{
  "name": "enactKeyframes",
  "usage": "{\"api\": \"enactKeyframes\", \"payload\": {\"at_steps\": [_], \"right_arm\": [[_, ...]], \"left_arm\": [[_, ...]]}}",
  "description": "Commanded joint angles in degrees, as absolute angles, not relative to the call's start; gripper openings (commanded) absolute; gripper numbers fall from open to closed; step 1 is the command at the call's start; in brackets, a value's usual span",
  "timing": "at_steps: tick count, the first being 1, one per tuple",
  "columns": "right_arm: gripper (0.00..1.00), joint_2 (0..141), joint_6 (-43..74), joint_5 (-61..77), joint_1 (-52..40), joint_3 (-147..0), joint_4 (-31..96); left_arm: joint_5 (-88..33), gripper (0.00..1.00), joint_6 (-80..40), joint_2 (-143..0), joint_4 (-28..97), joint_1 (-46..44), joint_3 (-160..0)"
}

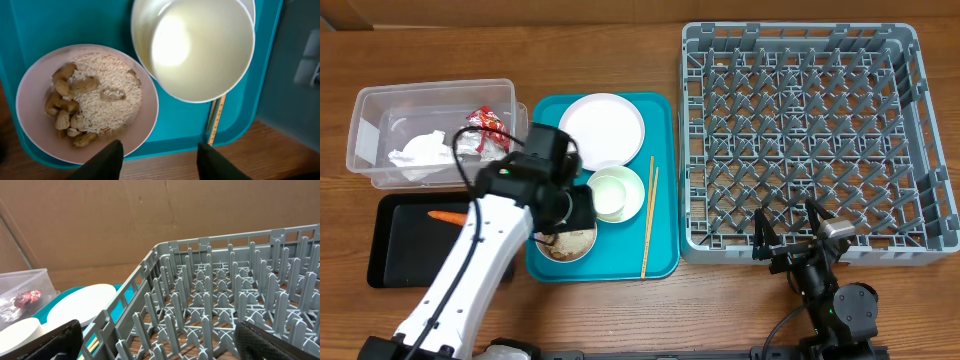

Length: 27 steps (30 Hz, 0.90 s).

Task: Sort waste into correct bins and load items into the dishwasher
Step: 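Move the left gripper back over the white bowl of scraps, then grasp the rim of the white scrap bowl with the left gripper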

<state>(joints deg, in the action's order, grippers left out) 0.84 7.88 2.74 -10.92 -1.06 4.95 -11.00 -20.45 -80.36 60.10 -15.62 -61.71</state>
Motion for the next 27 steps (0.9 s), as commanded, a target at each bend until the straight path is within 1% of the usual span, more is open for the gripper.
{"api": "enactKeyframes", "payload": {"at_steps": [1, 2, 3, 4, 8, 12, 14, 15, 17, 20, 27], "right_arm": [[1.0, 0.19, 7.7, 3.11, -10.74, -0.47, 4.6], [1.0, 0.19, 7.7, 3.11, -10.74, -0.47, 4.6], [1.0, 0.19, 7.7, 3.11, -10.74, -0.47, 4.6], [1.0, 0.19, 7.7, 3.11, -10.74, -0.47, 4.6], [1.0, 0.19, 7.7, 3.11, -10.74, -0.47, 4.6], [1.0, 0.19, 7.7, 3.11, -10.74, -0.47, 4.6], [1.0, 0.19, 7.7, 3.11, -10.74, -0.47, 4.6], [1.0, 0.19, 7.7, 3.11, -10.74, -0.47, 4.6], [1.0, 0.19, 7.7, 3.11, -10.74, -0.47, 4.6], [1.0, 0.19, 7.7, 3.11, -10.74, -0.47, 4.6], [1.0, 0.19, 7.7, 3.11, -10.74, -0.47, 4.6]], "left_arm": [[-7.03, 0.66, -19.62, -79.37, 60.2, -18.11, -62.72], [-7.03, 0.76, -19.59, -79.37, 60.16, -18.57, -62.74], [-7.05, 0.91, -19.42, -79.37, 60.12, -18.9, -62.74], [-7.05, 1.0, -19.27, -79.37, 60.1, -19.16, -62.74], [-7.03, 1.0, -16.29, -79.37, 60.01, -19.55, -62.54], [-7.05, 1.0, -16.25, -79.37, 59.7, -19.53, -61.23], [-7.05, 0.9, -16.27, -79.4, 59.42, -19.55, -60.49], [-7.05, 0.81, -16.27, -79.4, 59.27, -19.55, -60.12], [-7.05, 0.72, -16.29, -79.4, 58.83, -19.55, -59.55], [-7.07, 0.66, -16.32, -79.4, 57.74, -19.55, -58.37], [-7.14, 0.62, -18.5, -79.4, 54.92, -19.59, -55.22]]}}
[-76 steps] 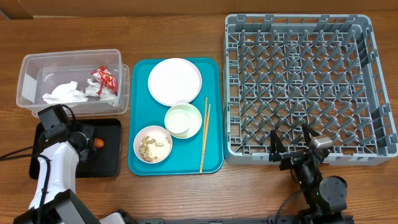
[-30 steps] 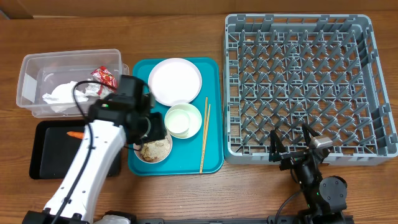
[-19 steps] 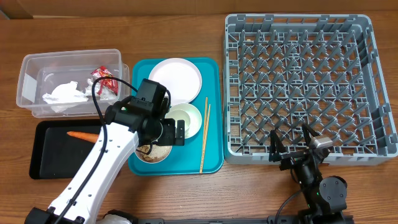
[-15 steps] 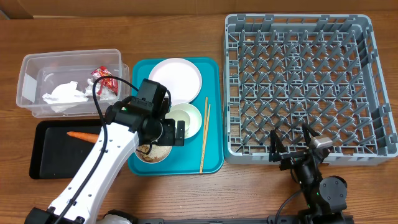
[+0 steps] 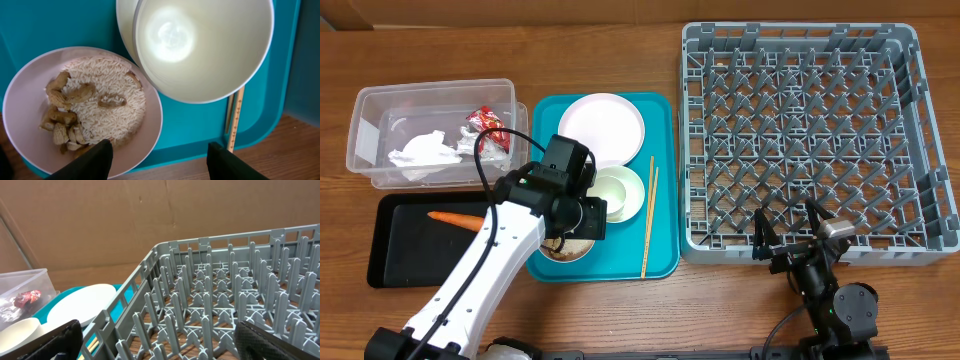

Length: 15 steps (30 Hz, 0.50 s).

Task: Sort waste into correct bins and load items into the dishwasher
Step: 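Grasp the rim of the white scrap bowl with the left gripper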

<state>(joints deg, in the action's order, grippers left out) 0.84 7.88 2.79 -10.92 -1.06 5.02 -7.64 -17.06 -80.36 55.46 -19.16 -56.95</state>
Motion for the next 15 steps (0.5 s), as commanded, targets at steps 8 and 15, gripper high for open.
{"api": "enactKeyframes", "payload": {"at_steps": [8, 15], "right_arm": [[1.0, 0.19, 7.7, 3.11, -10.74, -0.47, 4.6], [1.0, 0.19, 7.7, 3.11, -10.74, -0.47, 4.6]], "left_arm": [[-7.49, 0.59, -18.87, -79.4, 52.8, -19.66, -51.18], [-7.44, 0.52, -18.83, -79.4, 50.94, -19.75, -50.19]]}}
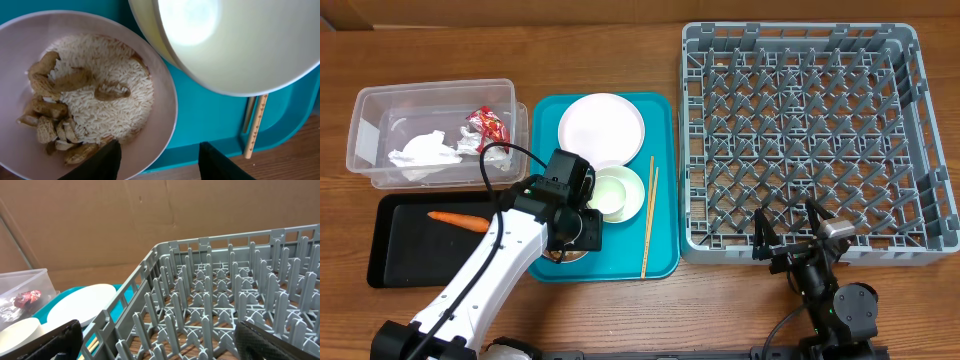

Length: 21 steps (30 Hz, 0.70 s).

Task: Sort waste into correct bins and load items into the dishwasher
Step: 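Grasp the rim of the white scrap bowl with the left gripper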

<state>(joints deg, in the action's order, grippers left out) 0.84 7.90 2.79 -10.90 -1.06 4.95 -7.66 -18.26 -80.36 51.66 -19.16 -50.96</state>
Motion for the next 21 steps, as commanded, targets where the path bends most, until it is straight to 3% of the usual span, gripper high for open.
{"api": "enactKeyframes", "payload": {"at_steps": [1, 21], "right_arm": [[1.0, 0.19, 7.7, 3.11, -10.74, -0.47, 4.6], [1.0, 0.19, 7.7, 3.11, -10.74, -0.47, 4.6]], "left_arm": [[-7.18, 0.52, -18.83, -79.4, 50.43, -19.94, -49.91], [-0.47, 0.5, -18.87, -79.4, 44.42, -24.47, -47.29]]}}
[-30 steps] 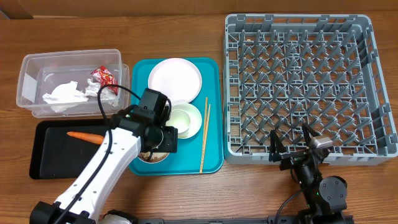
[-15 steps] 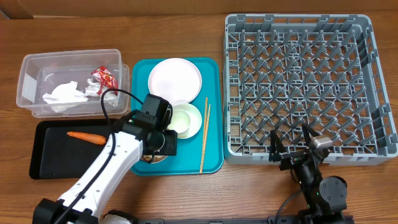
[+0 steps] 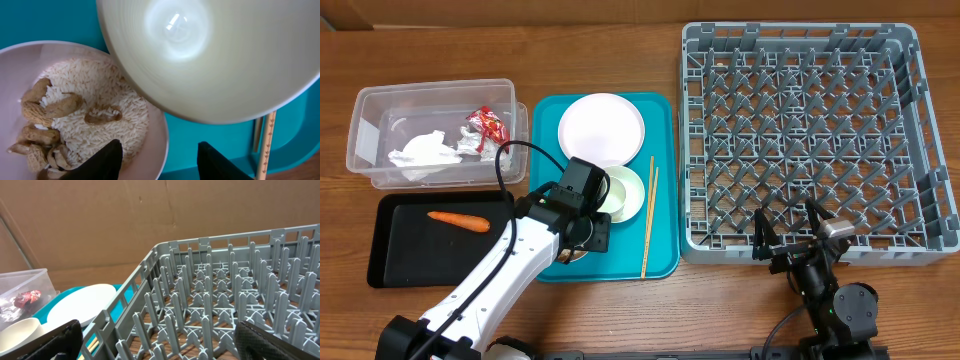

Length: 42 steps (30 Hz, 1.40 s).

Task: Sort waste into correct bins and load items into the dishwasher
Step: 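Grasp the rim of the white scrap bowl with the left gripper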

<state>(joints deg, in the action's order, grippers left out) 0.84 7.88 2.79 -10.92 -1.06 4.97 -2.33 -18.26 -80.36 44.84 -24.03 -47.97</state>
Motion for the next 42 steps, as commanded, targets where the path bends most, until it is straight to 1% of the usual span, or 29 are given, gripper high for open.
{"api": "enactKeyframes", "payload": {"at_steps": [1, 5, 14, 18, 24, 35, 38, 39, 42], "right_arm": [[1.0, 0.19, 7.7, 3.11, -10.74, -0.47, 4.6], [1.0, 0.19, 7.7, 3.11, -10.74, -0.47, 4.6], [1.0, 0.19, 7.7, 3.11, -10.74, -0.47, 4.6], [1.0, 0.19, 7.7, 3.11, -10.74, -0.47, 4.6], [1.0, 0.19, 7.7, 3.11, -10.74, -0.47, 4.6], [1.0, 0.19, 7.7, 3.11, -10.74, -0.47, 4.6], [1.0, 0.19, 7.7, 3.11, -10.74, -0.47, 4.6], [1.0, 0.19, 7.7, 3.11, -10.74, -0.47, 4.6], [1.0, 0.19, 7.7, 3.11, -10.74, -0.47, 4.6]], "left_arm": [[-0.62, 0.49, -18.9, -79.4, 44.29, -24.47, -47.29], [-1.08, 0.46, -18.9, -79.4, 43.62, -24.47, -47.16], [-1.13, 0.45, -19.62, -79.4, 40.47, -24.47, -44.18], [-1.08, 0.47, -20.4, -79.4, 38.89, -24.45, -42.33], [-1.06, 0.42, -20.82, -79.4, 38.24, -24.47, -42.22], [-0.6, 0.4, -20.78, -79.48, 34.41, -24.45, -39.83], [-0.6, 0.36, -20.78, -79.48, 34.37, -24.45, -39.83], [-0.6, 0.34, -20.78, -79.48, 34.37, -24.45, -39.83], [-0.36, 0.2, -20.78, -79.48, 34.35, -24.45, -39.83]]}}
